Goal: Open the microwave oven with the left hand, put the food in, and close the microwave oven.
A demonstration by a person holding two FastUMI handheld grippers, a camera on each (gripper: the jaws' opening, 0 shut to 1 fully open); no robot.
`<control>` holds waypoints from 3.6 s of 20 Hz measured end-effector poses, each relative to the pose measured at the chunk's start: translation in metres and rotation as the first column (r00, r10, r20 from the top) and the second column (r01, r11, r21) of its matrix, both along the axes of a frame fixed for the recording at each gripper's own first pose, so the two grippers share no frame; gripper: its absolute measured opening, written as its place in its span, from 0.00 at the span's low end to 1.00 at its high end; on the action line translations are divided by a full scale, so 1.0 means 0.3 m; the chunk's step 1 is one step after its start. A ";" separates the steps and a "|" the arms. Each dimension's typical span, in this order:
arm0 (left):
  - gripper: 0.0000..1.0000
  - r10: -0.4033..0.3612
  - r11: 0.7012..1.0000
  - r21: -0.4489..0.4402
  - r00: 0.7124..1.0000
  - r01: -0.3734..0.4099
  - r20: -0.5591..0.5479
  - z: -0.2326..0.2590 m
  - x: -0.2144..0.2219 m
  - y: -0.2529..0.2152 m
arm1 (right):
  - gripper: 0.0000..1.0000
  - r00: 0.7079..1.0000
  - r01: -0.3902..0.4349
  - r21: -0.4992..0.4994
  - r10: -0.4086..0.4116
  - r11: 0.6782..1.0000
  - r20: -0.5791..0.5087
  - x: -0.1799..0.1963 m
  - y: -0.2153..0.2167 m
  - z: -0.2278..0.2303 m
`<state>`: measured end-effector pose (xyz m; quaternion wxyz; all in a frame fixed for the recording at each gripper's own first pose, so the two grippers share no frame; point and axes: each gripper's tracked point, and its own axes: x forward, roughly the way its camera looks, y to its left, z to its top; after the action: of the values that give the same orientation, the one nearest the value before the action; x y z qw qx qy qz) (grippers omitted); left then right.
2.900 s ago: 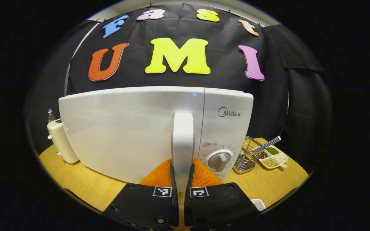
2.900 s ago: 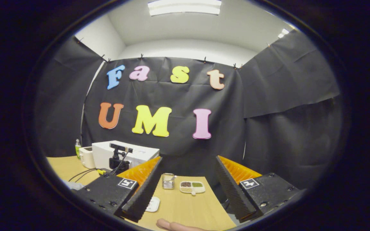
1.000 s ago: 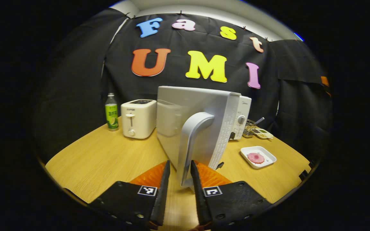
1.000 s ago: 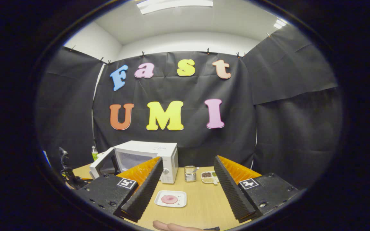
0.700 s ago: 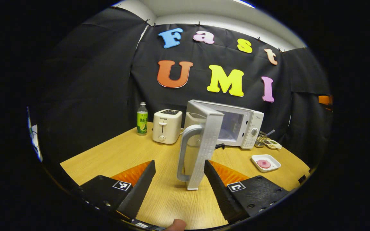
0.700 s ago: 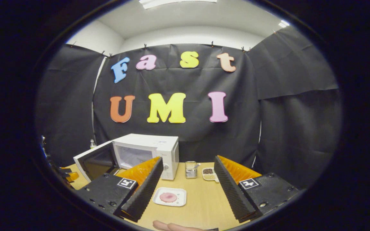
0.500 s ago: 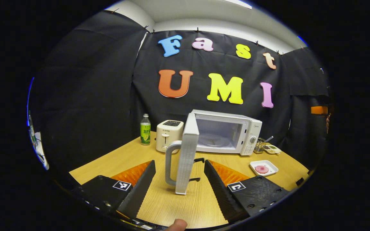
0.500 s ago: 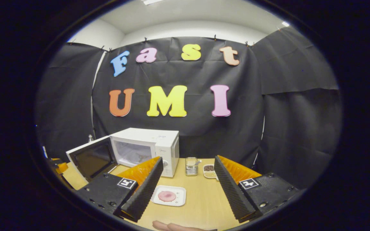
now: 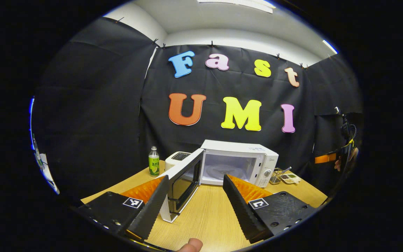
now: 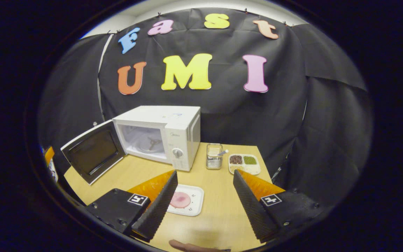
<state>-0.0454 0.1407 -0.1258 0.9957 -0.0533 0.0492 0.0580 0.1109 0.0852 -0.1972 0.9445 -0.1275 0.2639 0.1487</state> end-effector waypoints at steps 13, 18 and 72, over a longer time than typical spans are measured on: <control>0.94 -0.034 0.999 0.029 0.993 0.031 0.111 0.233 0.006 -0.160 | 0.92 0.766 0.043 -0.045 -0.062 0.998 -0.640 0.140 -0.045 -0.655; 0.93 -0.048 0.998 0.055 0.994 0.042 0.098 0.220 -0.002 -0.196 | 0.77 0.634 0.078 -0.032 -0.074 0.996 -0.770 0.127 -0.035 -0.820; 0.93 -0.034 0.999 0.020 0.999 0.034 0.012 -0.005 -0.139 0.109 | 0.04 0.687 0.715 0.617 -0.164 0.328 -0.708 0.378 0.988 -0.786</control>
<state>-0.0873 0.1735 -0.1273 0.9973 -0.0428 0.0436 0.0413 0.2242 0.3815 -0.4329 0.7597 0.4944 0.4223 0.0117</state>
